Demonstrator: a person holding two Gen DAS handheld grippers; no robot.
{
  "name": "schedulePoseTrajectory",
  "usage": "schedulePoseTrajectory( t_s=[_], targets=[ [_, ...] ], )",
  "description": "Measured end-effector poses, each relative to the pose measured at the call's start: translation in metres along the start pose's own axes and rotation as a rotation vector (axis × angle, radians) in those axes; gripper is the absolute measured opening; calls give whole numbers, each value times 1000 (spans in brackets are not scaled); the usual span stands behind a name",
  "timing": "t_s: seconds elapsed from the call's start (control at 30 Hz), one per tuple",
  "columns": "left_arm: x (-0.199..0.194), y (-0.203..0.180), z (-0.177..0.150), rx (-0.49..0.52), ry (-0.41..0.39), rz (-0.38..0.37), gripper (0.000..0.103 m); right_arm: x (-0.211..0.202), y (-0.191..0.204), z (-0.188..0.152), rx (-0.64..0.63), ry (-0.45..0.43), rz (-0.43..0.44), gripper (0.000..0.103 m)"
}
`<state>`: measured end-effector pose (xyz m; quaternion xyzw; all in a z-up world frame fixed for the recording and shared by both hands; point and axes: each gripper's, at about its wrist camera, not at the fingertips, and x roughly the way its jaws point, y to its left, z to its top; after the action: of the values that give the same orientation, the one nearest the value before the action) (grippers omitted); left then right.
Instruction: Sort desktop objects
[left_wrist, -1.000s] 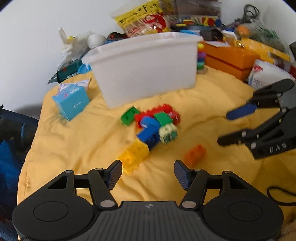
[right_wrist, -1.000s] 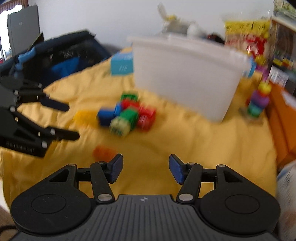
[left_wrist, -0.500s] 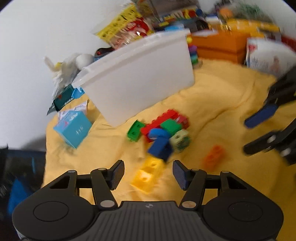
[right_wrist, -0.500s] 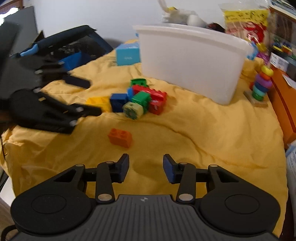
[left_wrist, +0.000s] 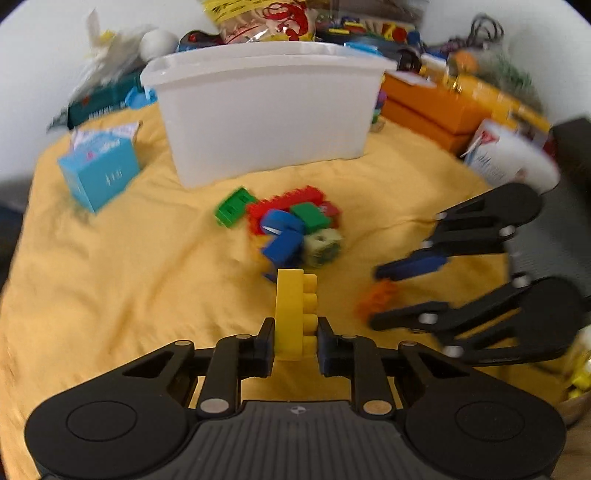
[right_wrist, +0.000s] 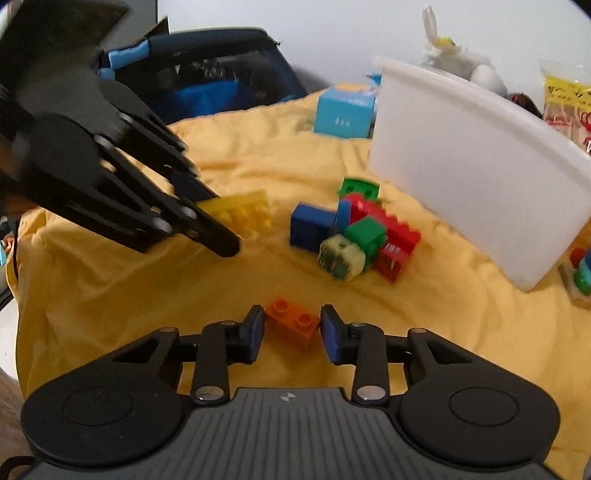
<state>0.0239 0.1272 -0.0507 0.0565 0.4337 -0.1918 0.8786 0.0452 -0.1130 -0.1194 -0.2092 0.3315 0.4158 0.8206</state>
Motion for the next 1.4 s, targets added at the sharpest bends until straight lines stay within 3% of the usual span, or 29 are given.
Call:
schedulePoseTrajectory(
  t_s=[0.13,0.27,0.4,0.47,0.57,0.63,0.7,0.83,1.07,1.27,1.3,1.33,1.4],
  targets=[
    [-5,-18,-10,-73,0,-101,25,-19,1,-8,27,3,-60,37],
    [5,-39,-16,-147,-3,-222,25,-40,-17,-18,195,39,-163,37],
    [27,-54,-20,-191,4,-255,25,-35,-29,-32,291,81,-228,37],
    [35,-54,-21,-204,12,-258,26,-34,-31,-36,315,66,-219,37],
    [35,-50,-20,-208,3,-235,28,-34,-32,-40,308,72,-208,38],
    [31,-48,-18,-196,-9,-191,45,-38,-30,-42,305,65,-198,38],
    [25,-49,-16,-149,-38,-112,52,-40,-31,-44,300,60,-188,38],
    [14,-44,-16,-85,-74,-29,52,-42,-30,-45,285,55,-178,42],
    [-4,-43,-14,-62,-122,15,52,-46,-24,-48,209,51,-168,46],
    [-14,-79,-16,164,-142,61,52,-49,-22,-51,185,39,-162,46],
    [-12,-84,-16,203,-139,73,52,-49,-23,-51,181,39,-162,43],
    [-10,-89,-16,242,-137,88,52,-50,-23,-51,178,37,-165,35],
    [-4,-96,-15,278,-128,87,52,-50,-23,-50,166,39,-160,31]
  ],
)
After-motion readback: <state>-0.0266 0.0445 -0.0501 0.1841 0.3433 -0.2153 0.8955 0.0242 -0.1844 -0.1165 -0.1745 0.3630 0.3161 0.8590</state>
